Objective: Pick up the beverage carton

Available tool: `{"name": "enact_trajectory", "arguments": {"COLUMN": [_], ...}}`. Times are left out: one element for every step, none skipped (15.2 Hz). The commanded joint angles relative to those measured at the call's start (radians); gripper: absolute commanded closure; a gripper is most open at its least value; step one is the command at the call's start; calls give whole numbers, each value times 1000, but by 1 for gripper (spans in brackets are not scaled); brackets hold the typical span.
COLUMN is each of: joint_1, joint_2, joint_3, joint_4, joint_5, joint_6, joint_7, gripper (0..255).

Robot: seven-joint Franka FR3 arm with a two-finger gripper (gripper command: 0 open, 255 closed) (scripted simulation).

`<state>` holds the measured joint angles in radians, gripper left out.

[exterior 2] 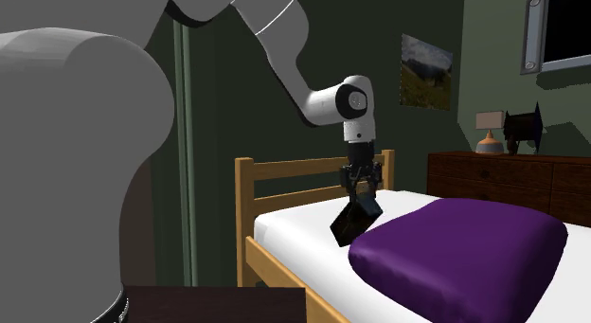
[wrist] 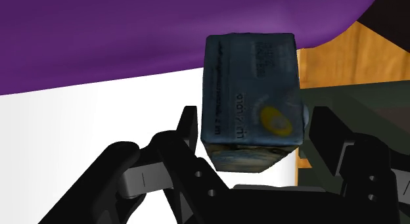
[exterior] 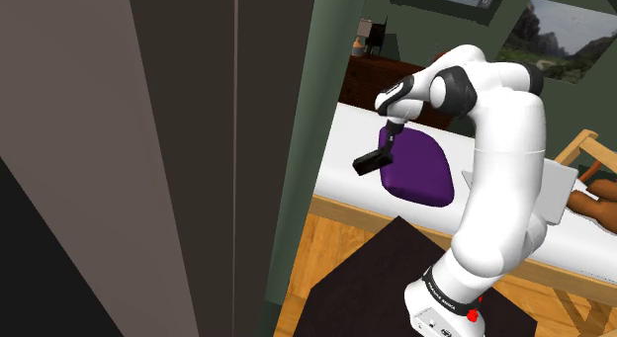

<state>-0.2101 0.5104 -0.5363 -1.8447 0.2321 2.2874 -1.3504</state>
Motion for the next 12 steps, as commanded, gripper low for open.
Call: {"name": "enact_trajectory", "arguments": {"joint_1": [3, 5, 8, 10, 12, 14, 17, 19, 20, 22, 23, 23], "joint_2": [-14, -22, -29, -37, -45, -52, -60, -67, -74, -81, -82, -82], "joint_3": [-6, -10, -13, -16, -19, -22, -25, -28, -31, -33, -34, -34], "joint_4": [8, 11, 14, 17, 21, 24, 28, 32, 37, 41, 42, 42], "joint_5": [-9, -13, -18, -23, -28, -33, -37, -42, -47, -51, -52, -52], "joint_6": [-20, -30, -40, -50, -60, -71, -81, -92, -102, -113, -114, -114], "joint_7": [3, 6, 8, 11, 13, 15, 18, 20, 22, 24, 25, 25], "gripper": [255, 255, 255, 255, 255, 255, 255, 255, 255, 255, 255, 255]}}
